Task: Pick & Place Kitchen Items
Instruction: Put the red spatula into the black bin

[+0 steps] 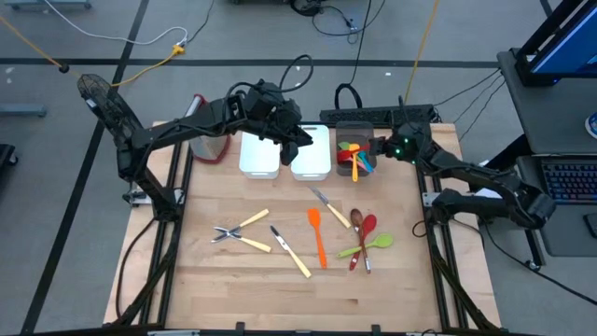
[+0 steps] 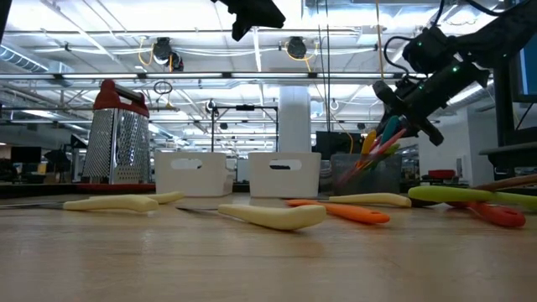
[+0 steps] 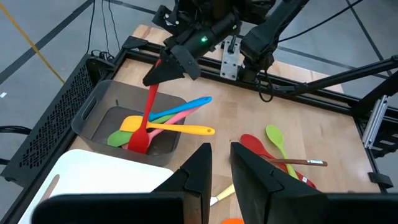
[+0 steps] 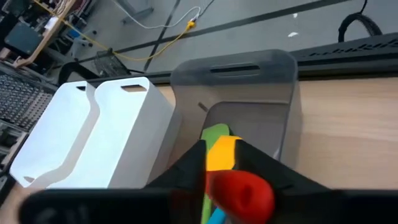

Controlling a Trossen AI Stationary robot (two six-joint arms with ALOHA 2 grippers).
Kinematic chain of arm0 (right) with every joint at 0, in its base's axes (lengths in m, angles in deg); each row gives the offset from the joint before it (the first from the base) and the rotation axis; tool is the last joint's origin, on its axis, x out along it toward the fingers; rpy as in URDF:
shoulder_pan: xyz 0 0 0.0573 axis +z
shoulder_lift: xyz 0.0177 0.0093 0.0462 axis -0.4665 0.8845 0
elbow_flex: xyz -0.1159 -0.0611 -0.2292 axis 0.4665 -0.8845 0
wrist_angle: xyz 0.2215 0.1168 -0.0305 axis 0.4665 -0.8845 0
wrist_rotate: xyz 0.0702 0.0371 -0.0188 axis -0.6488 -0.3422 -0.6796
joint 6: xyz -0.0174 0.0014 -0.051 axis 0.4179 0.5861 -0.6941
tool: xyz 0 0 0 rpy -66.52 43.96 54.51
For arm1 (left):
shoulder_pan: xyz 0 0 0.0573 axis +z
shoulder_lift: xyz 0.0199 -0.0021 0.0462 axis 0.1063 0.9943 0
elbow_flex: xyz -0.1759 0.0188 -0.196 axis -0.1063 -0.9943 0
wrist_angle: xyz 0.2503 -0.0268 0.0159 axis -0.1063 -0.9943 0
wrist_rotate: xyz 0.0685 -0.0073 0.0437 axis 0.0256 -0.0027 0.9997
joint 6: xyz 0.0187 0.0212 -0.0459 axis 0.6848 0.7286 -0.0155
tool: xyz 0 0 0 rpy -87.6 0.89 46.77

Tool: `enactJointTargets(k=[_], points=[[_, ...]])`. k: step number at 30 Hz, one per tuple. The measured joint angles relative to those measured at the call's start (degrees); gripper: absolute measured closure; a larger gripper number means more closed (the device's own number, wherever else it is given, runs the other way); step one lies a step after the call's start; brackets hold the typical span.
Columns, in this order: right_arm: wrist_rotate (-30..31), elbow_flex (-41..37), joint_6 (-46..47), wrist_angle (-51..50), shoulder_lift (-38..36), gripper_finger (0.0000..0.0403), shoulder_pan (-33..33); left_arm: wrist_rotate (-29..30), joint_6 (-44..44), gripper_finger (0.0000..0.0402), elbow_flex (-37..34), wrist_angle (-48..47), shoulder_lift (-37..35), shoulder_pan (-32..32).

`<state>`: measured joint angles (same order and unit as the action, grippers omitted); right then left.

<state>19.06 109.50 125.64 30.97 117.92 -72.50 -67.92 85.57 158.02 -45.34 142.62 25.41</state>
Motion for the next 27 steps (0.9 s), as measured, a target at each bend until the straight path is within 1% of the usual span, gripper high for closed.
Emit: enactJointTargets(k=[3,4,12,16,20,24,27], points=[[1.5,0.0,-0.2,1.1,0.0,0.0378,1.2,0.0,0.0,0.0339,0.0,0.0,0.0,0.0],[2.2,0.1,-0.4,1.6,-0.1,0.0381,1.8,0.0,0.1,0.0339,0.0,0.0,0.0,0.0],[14.1,0.0,-1.0,4.4,-0.3,0.0380,6.5,0.0,-0.1,0.0339,0.0,-0.3,0.0,0.0],[15.0,0.0,-1.1,8.5,-1.5,0.0380,7.8,0.0,-0.1,0.0339,0.0,-1.1,0.0,0.0],[15.5,0.0,-0.4,9.0,-3.8,0.0380,8.1,-0.5,0.0,0.0339,0.0,-1.3,0.0,0.0],[20.7,0.0,-2.2,9.0,-6.1,0.0380,8.6,-1.4,0.0,0.0339,0.0,-1.3,0.0,0.0],[22.7,0.0,-4.5,9.1,-7.0,0.0380,8.6,-1.4,0.2,0.0339,0.0,-1.2,0.0,0.0]])
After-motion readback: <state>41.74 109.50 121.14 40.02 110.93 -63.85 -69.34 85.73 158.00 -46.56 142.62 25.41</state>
